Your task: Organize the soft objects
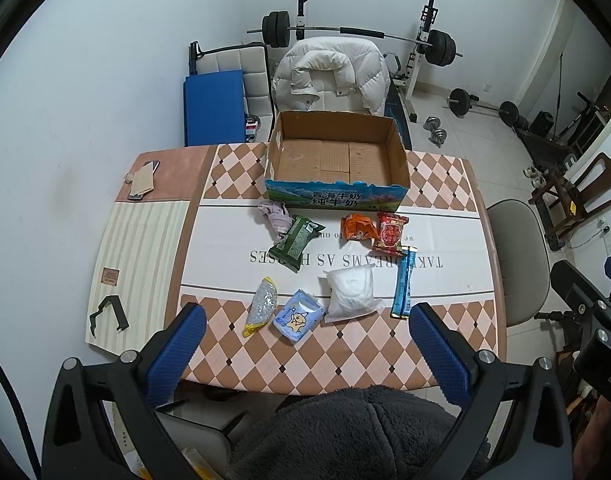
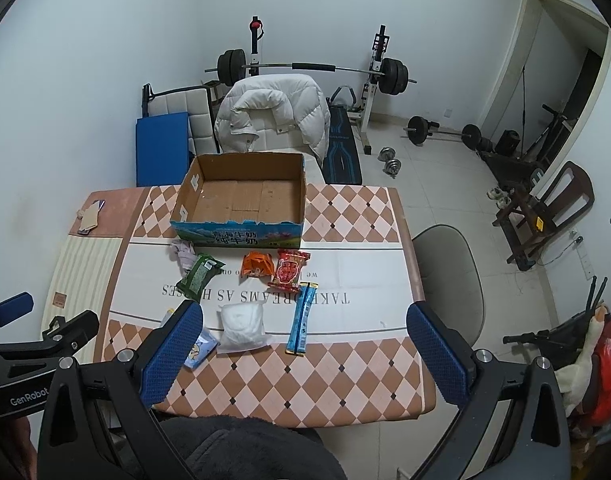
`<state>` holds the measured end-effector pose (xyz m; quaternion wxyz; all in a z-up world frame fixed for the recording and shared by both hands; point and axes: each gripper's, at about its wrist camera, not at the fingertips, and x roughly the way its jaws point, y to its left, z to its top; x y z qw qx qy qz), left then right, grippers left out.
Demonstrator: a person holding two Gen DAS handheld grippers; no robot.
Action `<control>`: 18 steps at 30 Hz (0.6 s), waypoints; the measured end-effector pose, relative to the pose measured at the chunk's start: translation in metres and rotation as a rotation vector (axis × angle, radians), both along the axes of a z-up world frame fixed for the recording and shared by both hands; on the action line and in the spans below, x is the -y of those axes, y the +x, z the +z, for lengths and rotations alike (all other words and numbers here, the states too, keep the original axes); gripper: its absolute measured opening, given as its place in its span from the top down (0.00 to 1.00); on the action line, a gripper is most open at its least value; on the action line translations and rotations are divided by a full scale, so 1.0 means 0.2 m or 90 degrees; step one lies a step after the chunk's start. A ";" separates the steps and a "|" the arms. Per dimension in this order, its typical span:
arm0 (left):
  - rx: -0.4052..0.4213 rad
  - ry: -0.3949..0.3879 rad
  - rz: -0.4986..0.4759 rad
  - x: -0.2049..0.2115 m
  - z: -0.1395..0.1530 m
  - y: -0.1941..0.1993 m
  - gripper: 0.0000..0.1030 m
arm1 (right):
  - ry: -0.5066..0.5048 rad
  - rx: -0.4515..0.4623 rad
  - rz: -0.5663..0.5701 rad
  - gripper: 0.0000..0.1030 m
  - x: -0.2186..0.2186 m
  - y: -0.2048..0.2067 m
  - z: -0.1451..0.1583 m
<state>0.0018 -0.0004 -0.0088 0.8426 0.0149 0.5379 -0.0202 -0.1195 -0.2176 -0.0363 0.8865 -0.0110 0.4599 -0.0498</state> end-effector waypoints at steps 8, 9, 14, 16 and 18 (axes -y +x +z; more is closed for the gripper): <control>-0.001 -0.003 0.002 0.02 0.01 0.00 0.00 | 0.002 0.000 0.004 0.00 -0.01 -0.01 0.01; 0.000 -0.004 0.003 0.03 0.02 0.00 0.00 | 0.002 0.001 0.003 0.00 -0.01 -0.01 0.01; 0.001 -0.006 0.002 0.03 0.03 -0.01 0.00 | 0.003 0.001 0.004 0.00 -0.01 -0.02 0.02; 0.002 -0.007 0.004 0.04 0.03 -0.01 0.00 | 0.001 0.002 0.005 0.00 -0.01 -0.02 0.03; 0.003 -0.007 0.005 0.04 0.04 -0.01 0.00 | 0.003 0.002 0.003 0.00 0.00 -0.01 0.02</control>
